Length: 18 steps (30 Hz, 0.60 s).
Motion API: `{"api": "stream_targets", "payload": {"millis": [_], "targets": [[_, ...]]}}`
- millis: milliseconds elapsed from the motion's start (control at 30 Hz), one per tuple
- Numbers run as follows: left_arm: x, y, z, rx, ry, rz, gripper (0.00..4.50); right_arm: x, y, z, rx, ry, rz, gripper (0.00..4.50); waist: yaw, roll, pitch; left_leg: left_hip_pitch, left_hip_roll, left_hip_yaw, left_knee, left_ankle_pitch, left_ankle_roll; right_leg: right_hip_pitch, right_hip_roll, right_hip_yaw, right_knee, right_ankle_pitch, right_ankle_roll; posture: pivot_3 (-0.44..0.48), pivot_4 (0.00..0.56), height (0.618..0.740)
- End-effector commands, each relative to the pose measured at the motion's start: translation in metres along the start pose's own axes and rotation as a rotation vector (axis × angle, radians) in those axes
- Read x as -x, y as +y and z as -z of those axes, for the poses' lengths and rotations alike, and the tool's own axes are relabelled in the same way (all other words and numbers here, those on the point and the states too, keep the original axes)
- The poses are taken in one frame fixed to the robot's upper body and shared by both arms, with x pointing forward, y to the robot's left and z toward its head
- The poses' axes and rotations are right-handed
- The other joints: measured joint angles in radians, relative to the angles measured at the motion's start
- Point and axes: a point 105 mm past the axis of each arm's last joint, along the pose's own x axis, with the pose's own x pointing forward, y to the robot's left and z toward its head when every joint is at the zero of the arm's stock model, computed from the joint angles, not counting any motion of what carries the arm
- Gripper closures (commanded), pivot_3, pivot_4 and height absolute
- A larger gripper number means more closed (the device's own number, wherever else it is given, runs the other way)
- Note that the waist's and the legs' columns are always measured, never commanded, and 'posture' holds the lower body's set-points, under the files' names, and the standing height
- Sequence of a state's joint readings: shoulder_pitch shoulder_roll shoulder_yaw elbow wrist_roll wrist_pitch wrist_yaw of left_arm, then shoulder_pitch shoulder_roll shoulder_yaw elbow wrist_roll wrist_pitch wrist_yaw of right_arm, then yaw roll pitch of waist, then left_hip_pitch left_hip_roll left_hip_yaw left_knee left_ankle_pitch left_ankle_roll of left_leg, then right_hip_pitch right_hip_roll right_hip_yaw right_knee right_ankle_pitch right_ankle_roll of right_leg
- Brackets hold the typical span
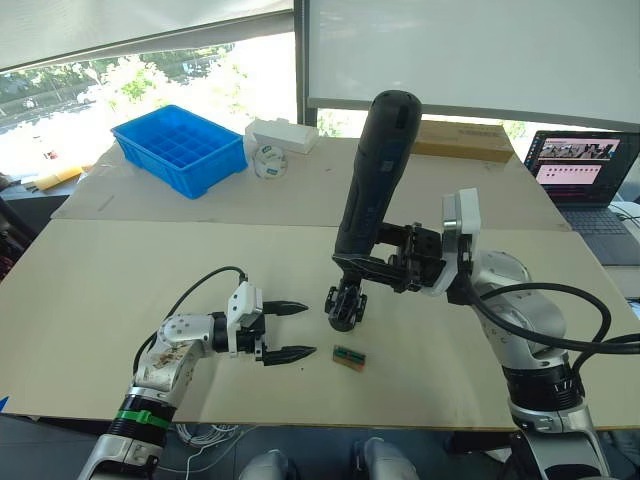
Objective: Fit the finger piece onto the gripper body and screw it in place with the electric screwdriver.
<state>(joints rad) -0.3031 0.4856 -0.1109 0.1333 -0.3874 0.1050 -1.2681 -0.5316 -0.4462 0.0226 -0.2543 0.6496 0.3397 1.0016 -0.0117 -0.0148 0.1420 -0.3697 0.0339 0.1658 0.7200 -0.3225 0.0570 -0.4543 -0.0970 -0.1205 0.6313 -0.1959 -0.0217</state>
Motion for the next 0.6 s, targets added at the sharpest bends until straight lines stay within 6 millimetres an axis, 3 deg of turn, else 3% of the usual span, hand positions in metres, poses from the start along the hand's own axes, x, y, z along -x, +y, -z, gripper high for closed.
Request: {"api": "stream_targets", "payload": {"millis": [33, 600], "targets": [[-0.002, -0.002, -0.007, -0.04, -0.014, 0.011, 0.0, 0.001, 0.002, -0.014, 0.042, -0.036, -0.015, 2.56, 0.0, 0.0, 0.0, 0.0, 0.0, 0.0, 0.0, 0.0, 0.0, 0.0, 0.0, 0.0, 0.0, 0.0, 0.0, 0.0, 0.15, 0.74], [-0.004, -0.003, -0.009, -0.04, -0.014, 0.02, 0.0, 0.005, -0.001, -0.003, 0.047, -0.009, 0.007, 2.56, 0.0, 0.0, 0.0, 0.0, 0.0, 0.0, 0.0, 0.0, 0.0, 0.0, 0.0, 0.0, 0.0, 0.0, 0.0, 0.0, 0.15, 0.74]]}}
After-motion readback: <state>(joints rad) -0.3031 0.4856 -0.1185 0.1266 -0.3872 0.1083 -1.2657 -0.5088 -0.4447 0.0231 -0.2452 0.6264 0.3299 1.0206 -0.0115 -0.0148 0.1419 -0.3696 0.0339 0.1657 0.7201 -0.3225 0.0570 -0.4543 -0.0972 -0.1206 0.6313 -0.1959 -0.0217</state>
